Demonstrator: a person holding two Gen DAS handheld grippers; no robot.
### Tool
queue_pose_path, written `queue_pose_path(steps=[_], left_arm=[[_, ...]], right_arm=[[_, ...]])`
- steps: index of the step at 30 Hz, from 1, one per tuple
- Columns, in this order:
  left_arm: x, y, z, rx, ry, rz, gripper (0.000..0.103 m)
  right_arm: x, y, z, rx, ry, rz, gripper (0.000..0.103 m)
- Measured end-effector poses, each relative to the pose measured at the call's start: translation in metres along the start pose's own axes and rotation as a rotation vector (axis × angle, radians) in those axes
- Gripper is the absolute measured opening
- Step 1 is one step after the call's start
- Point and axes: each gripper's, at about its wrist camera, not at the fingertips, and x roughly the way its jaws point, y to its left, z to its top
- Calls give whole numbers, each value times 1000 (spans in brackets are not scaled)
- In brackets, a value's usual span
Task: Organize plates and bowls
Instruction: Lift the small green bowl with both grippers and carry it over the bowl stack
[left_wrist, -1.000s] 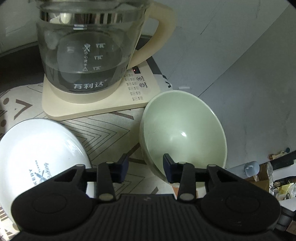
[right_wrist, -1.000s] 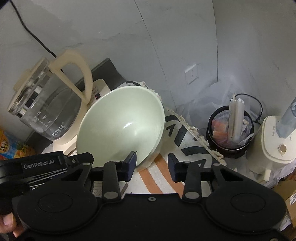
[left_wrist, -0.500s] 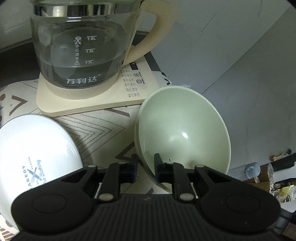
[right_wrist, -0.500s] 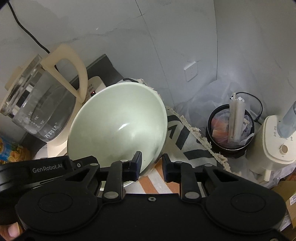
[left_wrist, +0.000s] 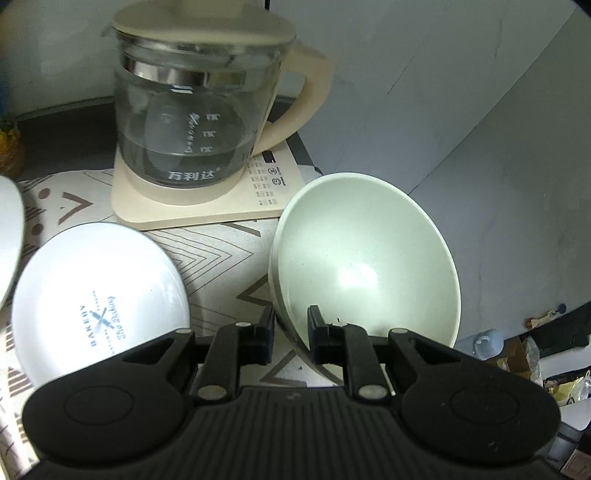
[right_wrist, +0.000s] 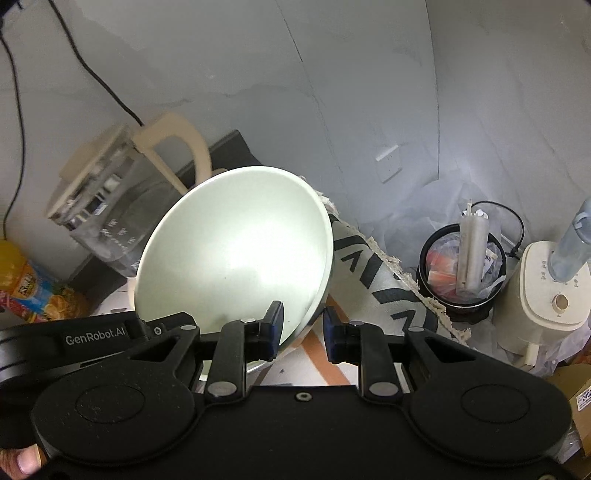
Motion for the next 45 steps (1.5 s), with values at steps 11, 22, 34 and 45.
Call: queue_pose_path(steps=[11, 22, 34, 45], left_arm=[[-51, 7, -25, -112, -74, -9, 16], [-94, 24, -59, -305, -103, -4, 15], [-121, 48, -93, -400, -97, 35, 15], [-124, 68, -115, -423, -60, 64, 15]], right_arm=[[-49, 13, -16, 33, -74, 24, 21], [-87, 18, -41, 125, -113, 56, 19], [-98, 22, -75, 151, -42, 110, 19], [-96, 24, -101, 154, 12, 122, 19]])
